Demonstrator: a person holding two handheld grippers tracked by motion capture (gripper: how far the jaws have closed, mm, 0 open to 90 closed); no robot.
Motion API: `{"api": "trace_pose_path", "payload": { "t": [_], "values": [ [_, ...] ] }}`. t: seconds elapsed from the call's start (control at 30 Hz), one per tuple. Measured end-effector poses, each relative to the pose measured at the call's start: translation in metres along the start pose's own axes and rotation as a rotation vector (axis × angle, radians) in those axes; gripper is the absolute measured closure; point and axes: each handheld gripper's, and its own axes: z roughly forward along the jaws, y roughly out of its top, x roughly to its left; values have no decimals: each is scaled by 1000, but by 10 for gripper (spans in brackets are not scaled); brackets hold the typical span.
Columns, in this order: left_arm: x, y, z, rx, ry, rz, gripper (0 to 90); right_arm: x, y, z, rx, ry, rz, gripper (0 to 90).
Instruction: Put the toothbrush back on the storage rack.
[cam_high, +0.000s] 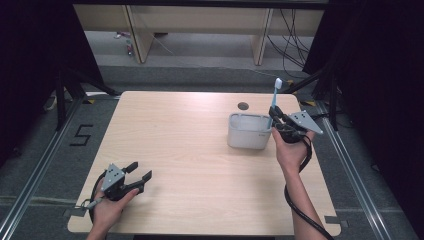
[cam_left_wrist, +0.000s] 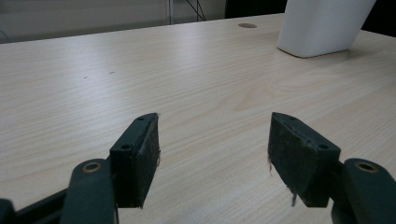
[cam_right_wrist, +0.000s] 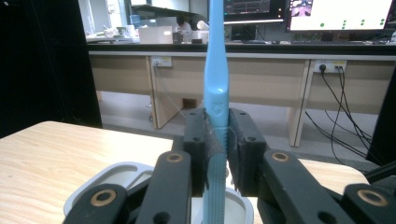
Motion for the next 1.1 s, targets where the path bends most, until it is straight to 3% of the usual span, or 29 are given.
{"api": "trace_pose_path", "payload": {
  "t": [1.1],
  "values": [
    [0, 0, 0, 0, 0, 2, 336, -3, -22, -1, 47, -11, 8, 787]
  ]
}}
